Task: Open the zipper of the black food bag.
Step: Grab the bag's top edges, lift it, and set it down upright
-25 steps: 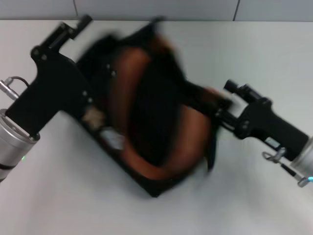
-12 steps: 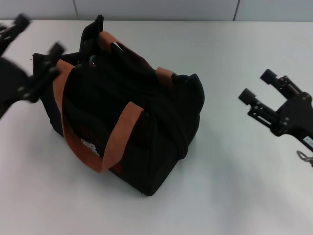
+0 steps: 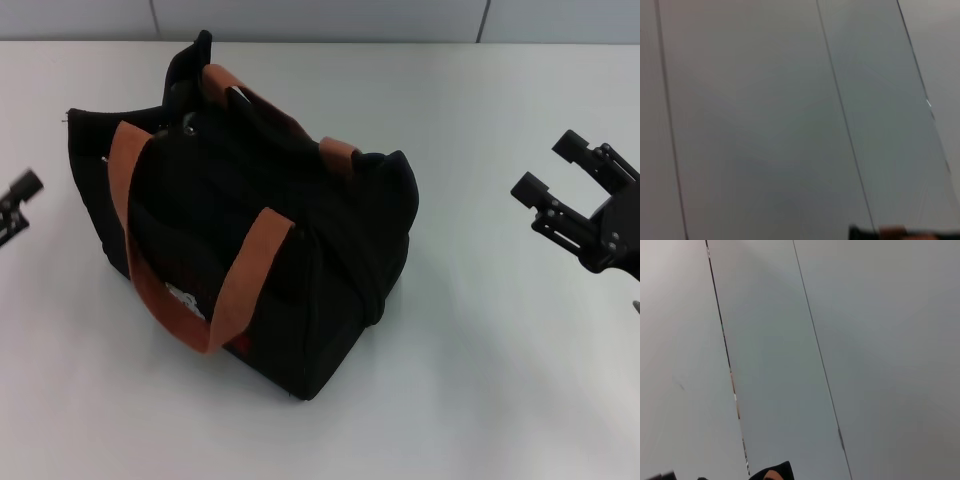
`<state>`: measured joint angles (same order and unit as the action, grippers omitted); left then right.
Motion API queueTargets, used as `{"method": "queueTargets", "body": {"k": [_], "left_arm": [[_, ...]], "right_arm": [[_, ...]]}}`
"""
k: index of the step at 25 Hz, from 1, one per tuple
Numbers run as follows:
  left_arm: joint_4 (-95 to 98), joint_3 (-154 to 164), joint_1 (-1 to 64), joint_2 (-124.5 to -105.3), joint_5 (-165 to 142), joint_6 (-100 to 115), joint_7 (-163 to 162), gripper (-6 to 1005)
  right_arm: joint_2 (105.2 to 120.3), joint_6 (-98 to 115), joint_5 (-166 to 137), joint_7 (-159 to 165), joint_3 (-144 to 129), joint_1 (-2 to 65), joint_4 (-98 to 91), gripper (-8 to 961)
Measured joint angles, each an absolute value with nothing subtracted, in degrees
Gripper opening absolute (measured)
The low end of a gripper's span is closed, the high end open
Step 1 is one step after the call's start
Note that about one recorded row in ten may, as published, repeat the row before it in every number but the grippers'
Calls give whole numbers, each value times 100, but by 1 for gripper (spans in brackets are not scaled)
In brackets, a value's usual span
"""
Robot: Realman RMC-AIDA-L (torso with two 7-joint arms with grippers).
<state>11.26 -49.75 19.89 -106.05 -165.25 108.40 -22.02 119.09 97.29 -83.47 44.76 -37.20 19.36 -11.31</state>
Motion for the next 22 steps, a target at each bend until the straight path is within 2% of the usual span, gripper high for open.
{"method": "queueTargets", "body": {"k": [7, 14, 22], "left_arm": [[1850, -4315, 2381, -10586, -16511, 10493, -2228, 726], [1877, -3504, 3015, -10684, -16504, 9726, -2485, 727], [1849, -3214, 3261, -10731, -16498, 9857, -2618, 724]], "right_arm": [[11909, 9734, -8359, 4518, -3756, 1946, -1148, 838], [11909, 9738, -8417, 4549, -3833, 1953, -1165, 838], [11909, 9738, -8517, 4549, -3832, 1960, -1176, 838]]}}
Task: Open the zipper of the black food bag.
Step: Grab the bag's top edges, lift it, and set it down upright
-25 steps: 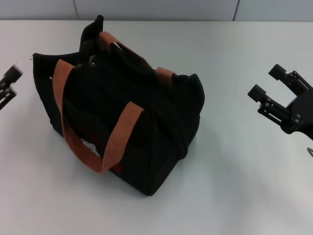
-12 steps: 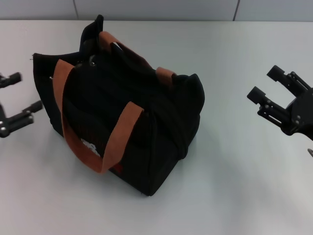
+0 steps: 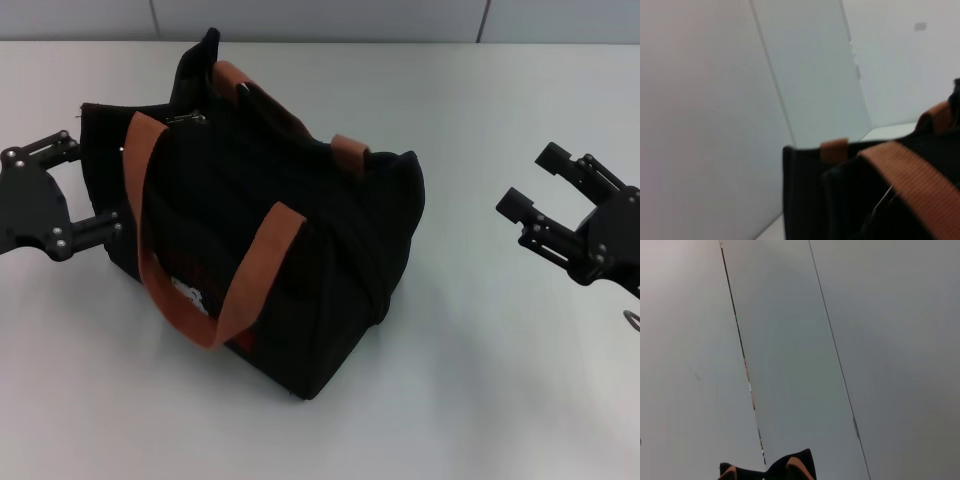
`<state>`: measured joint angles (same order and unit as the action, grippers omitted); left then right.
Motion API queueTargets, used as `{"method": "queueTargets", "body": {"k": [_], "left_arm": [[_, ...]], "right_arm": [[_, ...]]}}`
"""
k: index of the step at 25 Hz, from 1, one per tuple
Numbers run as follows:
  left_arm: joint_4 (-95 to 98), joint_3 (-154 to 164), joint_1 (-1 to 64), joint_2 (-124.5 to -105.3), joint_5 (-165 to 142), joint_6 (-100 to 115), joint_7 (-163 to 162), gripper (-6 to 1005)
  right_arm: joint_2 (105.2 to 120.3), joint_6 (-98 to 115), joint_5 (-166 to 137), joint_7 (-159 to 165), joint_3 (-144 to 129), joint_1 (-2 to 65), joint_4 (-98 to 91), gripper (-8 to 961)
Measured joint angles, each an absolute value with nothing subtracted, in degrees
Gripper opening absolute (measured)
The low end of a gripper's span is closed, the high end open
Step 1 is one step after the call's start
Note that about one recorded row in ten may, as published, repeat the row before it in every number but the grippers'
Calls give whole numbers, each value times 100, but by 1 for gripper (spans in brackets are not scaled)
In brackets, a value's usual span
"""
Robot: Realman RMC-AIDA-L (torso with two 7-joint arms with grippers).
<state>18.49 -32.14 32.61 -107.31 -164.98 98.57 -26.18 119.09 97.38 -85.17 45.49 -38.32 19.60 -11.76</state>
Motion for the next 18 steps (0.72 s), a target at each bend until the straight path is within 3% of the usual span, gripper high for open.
{"method": "queueTargets", "body": {"k": [8, 14, 18], "left_arm": [[1626, -2776, 3362, -10780, -16494, 9976, -2580, 719], [1623, -2735, 3432, -10893, -16494, 9856, -2512, 637], [1628, -2767, 3424, -11008, -16440, 9762, -2386, 506]], "right_arm": [[11909, 9710, -8576, 4537, -3832, 1976, -1178, 838], [11909, 9718, -8576, 4528, -3832, 1978, -1178, 838], [11909, 9724, -8582, 4516, -3832, 1967, -1178, 838]]}}
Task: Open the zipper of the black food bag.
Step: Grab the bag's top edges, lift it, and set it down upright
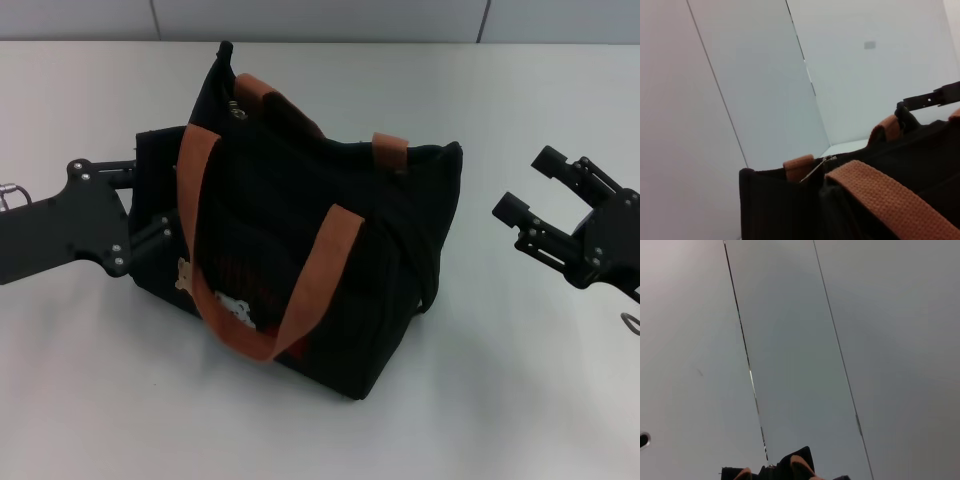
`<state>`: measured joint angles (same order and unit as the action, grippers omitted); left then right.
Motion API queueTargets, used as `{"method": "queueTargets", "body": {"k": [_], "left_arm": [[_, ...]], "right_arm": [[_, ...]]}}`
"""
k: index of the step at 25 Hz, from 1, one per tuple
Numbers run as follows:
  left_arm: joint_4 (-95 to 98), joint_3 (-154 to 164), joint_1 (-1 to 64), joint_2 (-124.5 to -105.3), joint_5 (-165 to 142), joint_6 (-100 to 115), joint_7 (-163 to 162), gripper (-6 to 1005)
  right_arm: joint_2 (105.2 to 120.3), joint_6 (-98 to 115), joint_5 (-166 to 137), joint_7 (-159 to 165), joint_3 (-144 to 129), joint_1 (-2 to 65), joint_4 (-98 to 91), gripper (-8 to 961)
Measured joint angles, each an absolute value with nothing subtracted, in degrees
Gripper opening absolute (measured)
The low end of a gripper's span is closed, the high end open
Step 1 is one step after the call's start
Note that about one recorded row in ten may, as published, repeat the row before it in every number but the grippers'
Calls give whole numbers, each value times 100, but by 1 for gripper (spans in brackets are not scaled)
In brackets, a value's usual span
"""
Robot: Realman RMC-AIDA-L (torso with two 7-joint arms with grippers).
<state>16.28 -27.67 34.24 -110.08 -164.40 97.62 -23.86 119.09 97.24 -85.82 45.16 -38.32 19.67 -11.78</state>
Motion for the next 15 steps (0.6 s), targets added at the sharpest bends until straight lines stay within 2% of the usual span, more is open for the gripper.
{"method": "queueTargets", "body": {"k": [6, 15], "left_arm": [[1631, -2749, 3198, -11238, -16062, 9958, -1978, 298], [1628, -2751, 3099, -11402, -16000, 10138, -1979, 226]], "right_arm": [[11909, 9737, -8583, 4516, -3832, 1930, -1190, 838], [11918, 9747, -8583, 4545, -3819, 1917, -1247, 838]]}}
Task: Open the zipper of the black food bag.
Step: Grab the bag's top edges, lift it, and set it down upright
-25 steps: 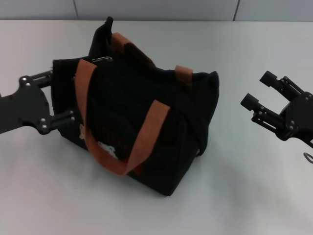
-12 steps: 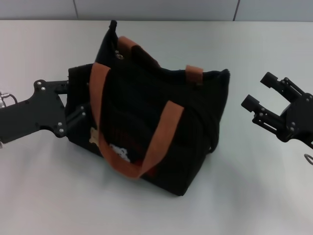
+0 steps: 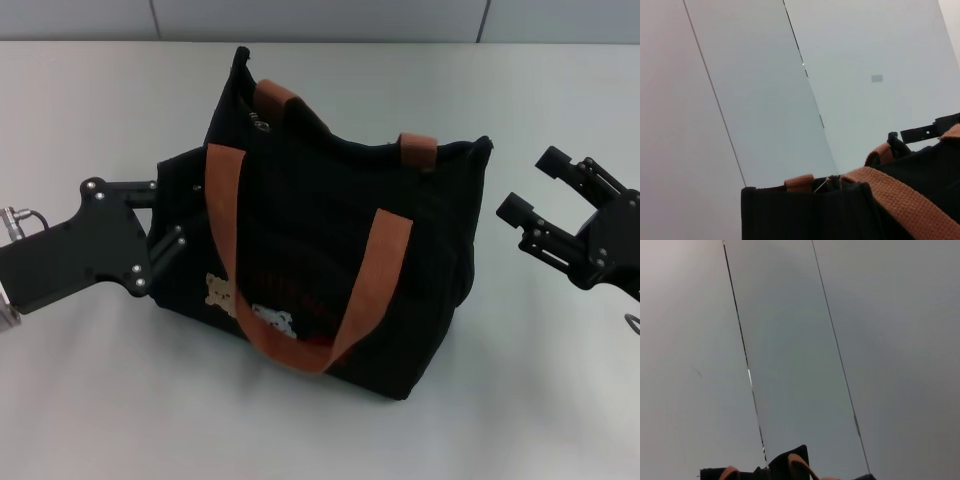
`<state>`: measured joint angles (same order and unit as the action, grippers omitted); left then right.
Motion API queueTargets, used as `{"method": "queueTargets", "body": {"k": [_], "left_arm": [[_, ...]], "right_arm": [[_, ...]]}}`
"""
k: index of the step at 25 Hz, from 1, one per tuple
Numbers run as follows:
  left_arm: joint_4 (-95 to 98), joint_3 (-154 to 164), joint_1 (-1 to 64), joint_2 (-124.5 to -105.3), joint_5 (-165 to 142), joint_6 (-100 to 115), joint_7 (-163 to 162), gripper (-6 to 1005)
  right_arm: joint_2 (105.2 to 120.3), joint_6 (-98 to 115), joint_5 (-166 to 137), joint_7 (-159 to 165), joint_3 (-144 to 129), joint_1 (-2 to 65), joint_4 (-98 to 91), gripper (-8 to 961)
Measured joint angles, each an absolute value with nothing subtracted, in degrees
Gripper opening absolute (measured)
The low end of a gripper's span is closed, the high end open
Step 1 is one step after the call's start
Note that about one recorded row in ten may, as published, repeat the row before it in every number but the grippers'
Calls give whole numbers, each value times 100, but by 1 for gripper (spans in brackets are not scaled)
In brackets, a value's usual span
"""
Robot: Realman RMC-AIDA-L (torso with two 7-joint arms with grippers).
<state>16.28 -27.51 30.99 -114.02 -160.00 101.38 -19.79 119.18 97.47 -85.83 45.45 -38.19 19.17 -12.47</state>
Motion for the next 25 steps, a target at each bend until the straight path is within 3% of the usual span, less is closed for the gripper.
{"method": "queueTargets", "body": {"k": [10, 25], "left_arm": [[1626, -2776, 3101, -11440, -15997, 10189, -1900, 133], [1626, -2762, 3043, -11462, -15642, 10679, -1409, 108]], "right_arm": [[11918, 9796, -8580, 4545, -3801, 1906, -1248, 838], [11927, 10558, -8519, 4552, -3585, 1897, -1241, 838]]}}
